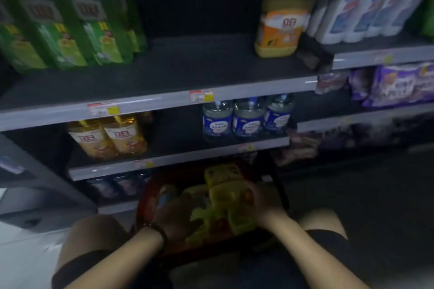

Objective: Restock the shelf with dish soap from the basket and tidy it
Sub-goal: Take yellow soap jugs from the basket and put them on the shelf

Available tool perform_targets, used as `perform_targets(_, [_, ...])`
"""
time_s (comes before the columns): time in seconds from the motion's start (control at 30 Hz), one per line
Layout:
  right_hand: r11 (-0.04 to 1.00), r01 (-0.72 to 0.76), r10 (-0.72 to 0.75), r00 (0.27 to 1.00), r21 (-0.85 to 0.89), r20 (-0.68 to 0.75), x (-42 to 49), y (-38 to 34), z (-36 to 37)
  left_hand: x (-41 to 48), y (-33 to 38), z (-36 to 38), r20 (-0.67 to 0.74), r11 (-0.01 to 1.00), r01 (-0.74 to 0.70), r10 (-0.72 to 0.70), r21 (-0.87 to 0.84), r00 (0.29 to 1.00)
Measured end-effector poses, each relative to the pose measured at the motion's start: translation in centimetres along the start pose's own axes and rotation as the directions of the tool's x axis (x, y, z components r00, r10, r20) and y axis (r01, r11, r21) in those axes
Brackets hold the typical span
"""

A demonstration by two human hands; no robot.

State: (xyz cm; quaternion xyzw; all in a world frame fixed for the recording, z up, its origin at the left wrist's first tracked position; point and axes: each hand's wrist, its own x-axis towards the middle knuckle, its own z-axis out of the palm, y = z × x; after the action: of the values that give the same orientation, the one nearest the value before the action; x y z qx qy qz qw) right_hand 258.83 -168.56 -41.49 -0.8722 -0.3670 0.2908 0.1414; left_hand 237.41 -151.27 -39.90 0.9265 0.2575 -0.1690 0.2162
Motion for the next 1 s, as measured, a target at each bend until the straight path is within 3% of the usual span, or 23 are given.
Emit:
perform_targets(0.1, [0.985,-0.043,0.045,0.999,0.165,-0.003,0.0,3.0,3.2,1.5,1.2,2.2,-0.024,0.998,-0.034,0.033,-0.050,0.999])
perform_targets(0.37, [0.994,-0.057,0.051,0.996,0.091,0.069,0.6,3.7,5.1,5.7,2.4,5.5,0.003,0.999,0.035,-0.035,-0.003,0.999])
perform_targets(0.6, [0.970,-0.102,0.100,0.995,0.221,0.019,1.1,3.3,6.1,7.2,2.8,5.3,0.061,1.000,0.026,-0.025,-0.014,0.998])
perform_targets(0.77, [0.930,-0.068,0.092,0.994,0.361,-0.050,1.0,3.0,5.6,7.4,1.2,6.2,-0.058,0.984,-0.014,0.004,-0.176,0.998])
perform_targets(1.0, [0.922,0.034,0.036,0.984,0.385,-0.174,0.2,1.9,4.8,5.8,0.3,3.5,-0.234,0.954,-0.135,0.071,-0.268,0.970])
